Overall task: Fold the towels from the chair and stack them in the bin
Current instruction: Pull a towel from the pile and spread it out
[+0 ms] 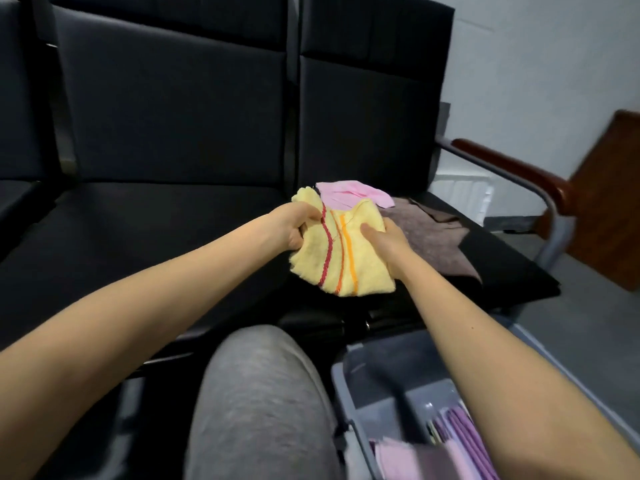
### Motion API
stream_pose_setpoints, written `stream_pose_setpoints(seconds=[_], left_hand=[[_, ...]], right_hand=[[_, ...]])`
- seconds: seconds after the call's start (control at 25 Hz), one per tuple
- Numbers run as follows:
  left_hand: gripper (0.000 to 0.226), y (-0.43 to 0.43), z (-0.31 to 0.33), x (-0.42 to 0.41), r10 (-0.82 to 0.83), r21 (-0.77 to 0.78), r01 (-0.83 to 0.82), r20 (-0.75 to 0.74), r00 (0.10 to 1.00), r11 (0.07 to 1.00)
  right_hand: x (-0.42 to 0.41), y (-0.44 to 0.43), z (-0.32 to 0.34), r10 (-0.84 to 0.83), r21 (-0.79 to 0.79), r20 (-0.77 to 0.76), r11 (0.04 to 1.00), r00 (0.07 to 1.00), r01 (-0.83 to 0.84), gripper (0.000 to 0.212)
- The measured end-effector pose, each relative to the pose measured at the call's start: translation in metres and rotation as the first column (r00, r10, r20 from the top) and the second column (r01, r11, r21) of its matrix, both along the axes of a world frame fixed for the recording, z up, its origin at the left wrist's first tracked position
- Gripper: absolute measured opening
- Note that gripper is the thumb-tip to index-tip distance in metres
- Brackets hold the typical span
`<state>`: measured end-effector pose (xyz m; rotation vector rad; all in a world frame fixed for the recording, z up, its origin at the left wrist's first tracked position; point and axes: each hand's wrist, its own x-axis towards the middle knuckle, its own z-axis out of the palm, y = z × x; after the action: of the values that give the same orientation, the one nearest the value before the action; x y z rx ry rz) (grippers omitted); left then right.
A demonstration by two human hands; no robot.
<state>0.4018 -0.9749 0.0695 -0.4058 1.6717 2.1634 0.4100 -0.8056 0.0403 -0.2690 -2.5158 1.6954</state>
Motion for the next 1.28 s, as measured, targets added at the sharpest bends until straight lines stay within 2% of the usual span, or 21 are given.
stream_pose_setpoints(seconds=[0.2,0.44,0.56,0.64,0.72,0.8,0.88,0.92,0.96,1.04,1.08,1.16,1.28], left_hand=[[0.009,0.091,-0.032,0.035,-0.116,0.022,0.115,0.074,0.991,0.993],[0.032,0.177,-0.102,0.123,-0.221,0.132,0.196,0.211,0.952,0.972],[0.032,0.192,-0.151,0.137,-0.228,0.023,0.232,0.303,0.925,0.972],[0.024,0.194,-0.173,0.143,-0.254,-0.061,0.297,0.376,0.891,0.953],[0.023,0.190,-0.189,0.146,-0.264,-0.155,0.376,0.479,0.837,0.913],[0.039,0.180,-0.201,0.150,-0.321,-0.180,0.510,0.592,0.739,0.841],[0.052,0.176,-0.202,0.158,-0.416,-0.198,0.682,0.663,0.622,0.704],[0.059,0.175,-0.202,0.159,-0.442,-0.230,0.727,0.664,0.603,0.647],[0.063,0.176,-0.204,0.159,-0.463,-0.291,0.747,0.636,0.618,0.597],[0.054,0.179,-0.205,0.153,-0.520,-0.361,0.750,0.553,0.650,0.553],[0.040,0.180,-0.204,0.151,-0.540,-0.342,0.742,0.522,0.660,0.577],[0.018,0.184,-0.197,0.148,-0.552,-0.279,0.720,0.488,0.676,0.636],[0.025,0.196,-0.183,0.139,-0.591,-0.216,0.692,0.387,0.708,0.688]], right_hand=[[0.055,0.087,-0.017,-0.066,0.014,0.105,0.998,0.992,0.065,0.033],[0.138,0.170,-0.073,-0.110,0.045,0.258,0.994,0.960,0.102,0.025],[0.173,0.189,-0.115,-0.118,0.033,0.355,0.993,0.927,0.114,0.026],[0.189,0.196,-0.147,-0.112,-0.015,0.413,0.991,0.904,0.129,0.034],[0.198,0.197,-0.172,-0.109,0.006,0.465,0.993,0.879,0.120,0.046],[0.203,0.193,-0.188,-0.097,0.095,0.567,0.994,0.818,0.052,0.052],[0.207,0.192,-0.196,-0.093,0.192,0.740,0.978,0.666,-0.077,0.055],[0.207,0.191,-0.196,-0.107,0.264,0.804,0.945,0.585,-0.191,0.055],[0.204,0.192,-0.196,-0.122,0.325,0.829,0.900,0.545,-0.291,0.052],[0.195,0.188,-0.192,-0.083,0.355,0.816,0.853,0.572,-0.382,0.034],[0.191,0.183,-0.188,-0.049,0.322,0.801,0.876,0.596,-0.360,0.026],[0.184,0.172,-0.180,0.006,0.204,0.749,0.949,0.662,-0.239,0.022],[0.170,0.158,-0.162,0.052,0.054,0.607,0.993,0.793,-0.106,0.026]])
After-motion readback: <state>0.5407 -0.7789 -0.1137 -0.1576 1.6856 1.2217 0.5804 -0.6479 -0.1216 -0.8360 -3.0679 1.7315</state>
